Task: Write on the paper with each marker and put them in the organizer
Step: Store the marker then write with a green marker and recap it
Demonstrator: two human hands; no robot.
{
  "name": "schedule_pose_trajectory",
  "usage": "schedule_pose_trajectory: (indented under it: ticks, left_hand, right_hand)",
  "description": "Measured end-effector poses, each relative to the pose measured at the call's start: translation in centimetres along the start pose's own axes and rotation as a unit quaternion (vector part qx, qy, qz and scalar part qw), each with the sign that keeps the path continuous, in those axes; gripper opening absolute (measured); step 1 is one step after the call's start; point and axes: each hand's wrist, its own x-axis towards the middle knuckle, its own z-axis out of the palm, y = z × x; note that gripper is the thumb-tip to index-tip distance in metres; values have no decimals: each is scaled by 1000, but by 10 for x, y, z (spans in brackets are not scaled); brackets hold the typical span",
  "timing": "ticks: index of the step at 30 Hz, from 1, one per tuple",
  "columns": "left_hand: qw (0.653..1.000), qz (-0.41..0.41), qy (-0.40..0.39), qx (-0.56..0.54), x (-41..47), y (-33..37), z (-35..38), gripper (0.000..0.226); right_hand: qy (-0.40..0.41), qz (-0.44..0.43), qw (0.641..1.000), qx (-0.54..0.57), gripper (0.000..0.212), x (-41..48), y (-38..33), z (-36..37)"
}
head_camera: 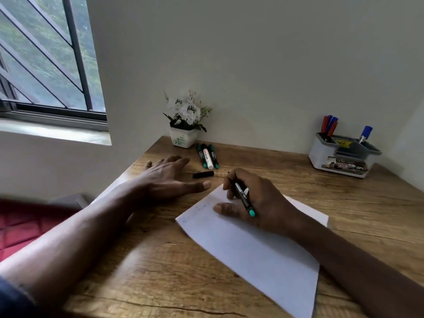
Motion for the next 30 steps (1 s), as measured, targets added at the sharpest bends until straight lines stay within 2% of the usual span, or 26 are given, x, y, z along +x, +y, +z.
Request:
schedule_pose_trajectory:
  ticks: [3,5,7,9,11,13,15,18,24,28,30]
  left_hand:
    - [999,1,-38,31,0,2,2,155]
    - [998,-3,-44,37,-1,4,1,154]
    - [998,-7,-44,43,-2,7,0,143]
    - [998,-9,-39,48,-3,9,-1,133]
    - [998,-11,-41,53,-5,12,-3,131]
    - [998,-12,-43,54,-7,13,-5,128]
    - [997,-6,-45,59,-9,13,-6,124]
    - [996,-4,-67,58,-11,13,-10,125]
    - [993,8,-91,81,-13,8,-13,129]
    - [993,5,-85,78,-13,10,-14,112]
    - [993,5,-94,78,-12,10,-15,121]
  right_hand:
    - [44,-29,997,-57,34,5,8,-5]
    - [93,-52,993,-40,20,6,9,-2]
    - [91,-2,988,125,23,4,-1,-1]
    - [23,40,944,327,27,0,-15,0]
    - [-21,48,919,391,30,-3,-25,2]
    - [-37,38,935,351,26,-3,-31,7]
    - [-54,43,951,301,13,-3,-33,11]
    - [-72,62,954,284,11,-4,-35,13]
    - [-43,39,967,250,8,-2,-37,18]
    - [-30,12,979,201,6,2,-42,26]
    - [-27,11,981,191,9,2,-42,28]
